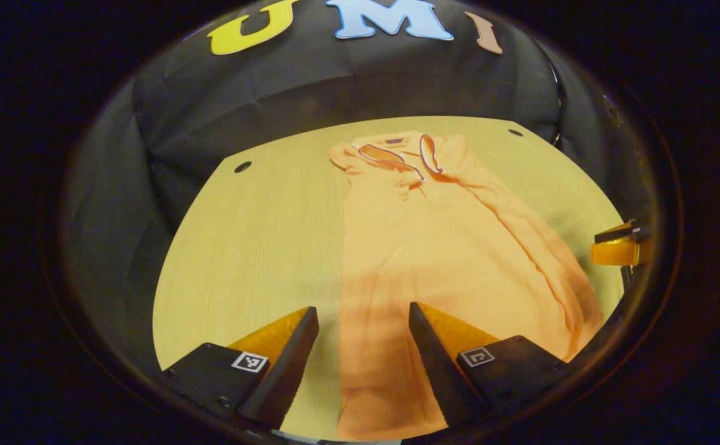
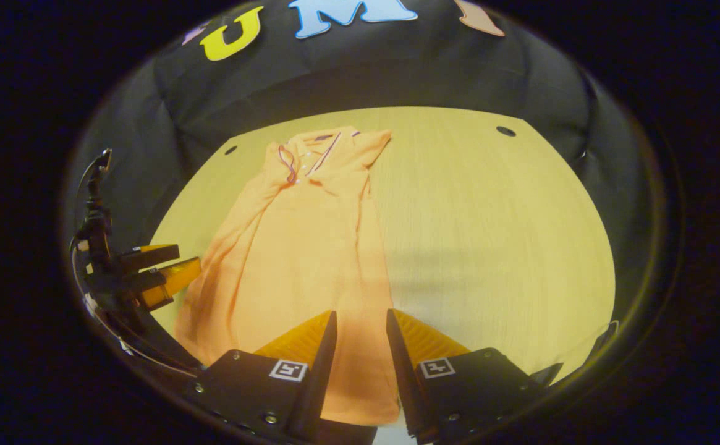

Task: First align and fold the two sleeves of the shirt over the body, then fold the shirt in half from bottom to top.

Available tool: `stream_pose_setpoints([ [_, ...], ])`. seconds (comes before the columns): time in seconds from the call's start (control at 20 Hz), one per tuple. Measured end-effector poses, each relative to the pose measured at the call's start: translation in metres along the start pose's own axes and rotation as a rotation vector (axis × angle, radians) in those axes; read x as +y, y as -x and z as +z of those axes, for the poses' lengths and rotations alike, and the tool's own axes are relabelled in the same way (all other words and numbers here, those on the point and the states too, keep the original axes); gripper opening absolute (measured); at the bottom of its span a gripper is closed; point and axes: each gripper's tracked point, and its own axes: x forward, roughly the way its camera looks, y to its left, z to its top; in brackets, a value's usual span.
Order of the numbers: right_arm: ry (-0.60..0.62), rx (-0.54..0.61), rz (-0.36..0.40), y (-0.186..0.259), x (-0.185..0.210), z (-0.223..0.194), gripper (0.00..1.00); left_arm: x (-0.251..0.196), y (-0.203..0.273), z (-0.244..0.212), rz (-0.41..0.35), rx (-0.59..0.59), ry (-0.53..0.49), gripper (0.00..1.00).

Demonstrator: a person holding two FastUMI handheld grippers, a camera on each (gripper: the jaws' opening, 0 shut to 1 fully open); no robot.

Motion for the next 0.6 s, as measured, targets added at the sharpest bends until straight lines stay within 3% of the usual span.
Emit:
stream_pose_setpoints([
  [0.3, 0.055, 0.132, 0.000, -0.011, 0.009, -0.042, 0.53, 0.003, 0.016, -0.052, 0.016, 0.092, 0.028, 1.00],
  [0.35, 0.064, 0.142, -0.002, -0.008, 0.010, -0.050, 0.59, 0.005, 0.019, -0.060, 0.022, 0.103, 0.027, 0.97],
  [0.6, 0.092, 0.182, -0.015, -0.007, 0.014, -0.070, 0.59, 0.005, 0.025, -0.086, 0.029, 0.147, 0.024, 1.00],
])
